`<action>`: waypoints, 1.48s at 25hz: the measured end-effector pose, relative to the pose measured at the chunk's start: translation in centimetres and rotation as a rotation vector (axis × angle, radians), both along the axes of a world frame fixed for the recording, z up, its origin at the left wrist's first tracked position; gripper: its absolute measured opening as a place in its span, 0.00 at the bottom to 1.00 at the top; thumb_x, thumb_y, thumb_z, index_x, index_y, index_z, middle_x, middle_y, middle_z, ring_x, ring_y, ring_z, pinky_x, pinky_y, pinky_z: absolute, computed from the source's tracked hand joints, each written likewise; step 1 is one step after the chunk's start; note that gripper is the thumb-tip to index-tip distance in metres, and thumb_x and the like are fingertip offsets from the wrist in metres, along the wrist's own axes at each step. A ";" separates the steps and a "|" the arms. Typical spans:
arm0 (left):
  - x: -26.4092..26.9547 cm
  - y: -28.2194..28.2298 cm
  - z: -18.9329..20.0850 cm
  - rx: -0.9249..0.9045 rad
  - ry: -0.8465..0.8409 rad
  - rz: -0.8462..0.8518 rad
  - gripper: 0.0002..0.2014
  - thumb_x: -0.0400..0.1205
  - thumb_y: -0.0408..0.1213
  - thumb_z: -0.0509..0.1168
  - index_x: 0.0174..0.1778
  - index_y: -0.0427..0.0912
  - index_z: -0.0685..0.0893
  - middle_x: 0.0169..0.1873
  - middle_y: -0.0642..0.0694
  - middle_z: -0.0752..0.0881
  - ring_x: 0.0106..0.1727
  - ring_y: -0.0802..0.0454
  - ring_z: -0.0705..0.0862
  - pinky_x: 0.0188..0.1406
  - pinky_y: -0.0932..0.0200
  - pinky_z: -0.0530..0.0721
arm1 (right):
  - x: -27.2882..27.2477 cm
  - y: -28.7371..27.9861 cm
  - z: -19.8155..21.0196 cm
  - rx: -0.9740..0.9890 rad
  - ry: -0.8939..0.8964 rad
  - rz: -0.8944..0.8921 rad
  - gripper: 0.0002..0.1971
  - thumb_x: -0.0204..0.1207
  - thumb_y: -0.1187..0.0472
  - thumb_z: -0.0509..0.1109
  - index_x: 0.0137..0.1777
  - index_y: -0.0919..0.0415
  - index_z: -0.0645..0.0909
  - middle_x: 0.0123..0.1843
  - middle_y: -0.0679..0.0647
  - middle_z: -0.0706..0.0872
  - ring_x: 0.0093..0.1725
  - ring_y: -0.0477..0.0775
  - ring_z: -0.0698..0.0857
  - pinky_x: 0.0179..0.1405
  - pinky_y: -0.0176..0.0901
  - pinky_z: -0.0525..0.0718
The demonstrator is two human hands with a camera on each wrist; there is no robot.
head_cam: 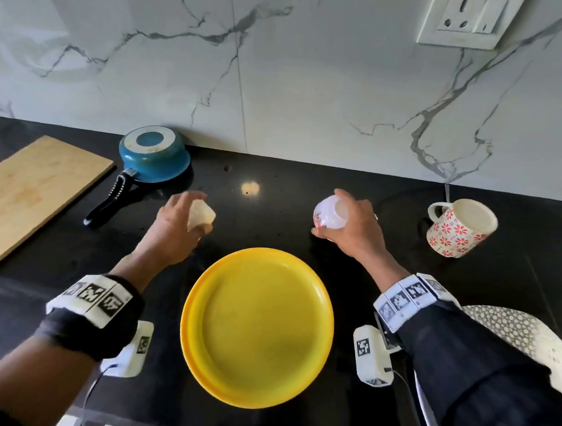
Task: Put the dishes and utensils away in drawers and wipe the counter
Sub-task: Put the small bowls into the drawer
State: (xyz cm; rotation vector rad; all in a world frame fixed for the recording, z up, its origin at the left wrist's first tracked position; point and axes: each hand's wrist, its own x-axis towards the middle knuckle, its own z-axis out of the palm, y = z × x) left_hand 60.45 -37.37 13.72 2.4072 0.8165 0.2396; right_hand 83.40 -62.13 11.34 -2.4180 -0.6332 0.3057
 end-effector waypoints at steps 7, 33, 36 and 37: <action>-11.7 -4.4 4.3 -0.685 -0.682 0.096 0.28 0.79 0.37 0.70 0.75 0.45 0.72 0.60 0.44 0.81 0.55 0.54 0.82 0.48 0.56 0.89 | -13.4 3.2 6.3 0.591 0.513 0.306 0.43 0.54 0.43 0.88 0.72 0.39 0.76 0.62 0.48 0.85 0.56 0.51 0.89 0.47 0.52 0.91; -65.2 -15.8 -0.2 -0.106 0.090 0.531 0.31 0.81 0.37 0.70 0.79 0.55 0.67 0.77 0.51 0.70 0.73 0.50 0.73 0.68 0.49 0.79 | -58.9 9.6 -5.0 -0.011 0.519 1.068 0.51 0.55 0.49 0.89 0.77 0.38 0.66 0.73 0.51 0.72 0.71 0.52 0.73 0.71 0.44 0.73; -67.1 -10.3 -1.7 -0.092 0.229 0.340 0.33 0.81 0.39 0.70 0.81 0.55 0.65 0.80 0.52 0.67 0.77 0.49 0.69 0.70 0.53 0.77 | -61.2 11.8 -8.3 -0.132 0.404 0.879 0.55 0.53 0.49 0.89 0.80 0.47 0.63 0.76 0.53 0.72 0.75 0.57 0.71 0.73 0.47 0.70; -67.5 -8.4 -2.2 -0.079 0.270 0.270 0.33 0.81 0.40 0.70 0.81 0.56 0.64 0.80 0.52 0.66 0.76 0.48 0.70 0.69 0.51 0.78 | -61.7 12.7 -9.3 -0.183 0.364 0.802 0.55 0.53 0.49 0.89 0.80 0.50 0.63 0.75 0.55 0.73 0.74 0.59 0.72 0.70 0.46 0.70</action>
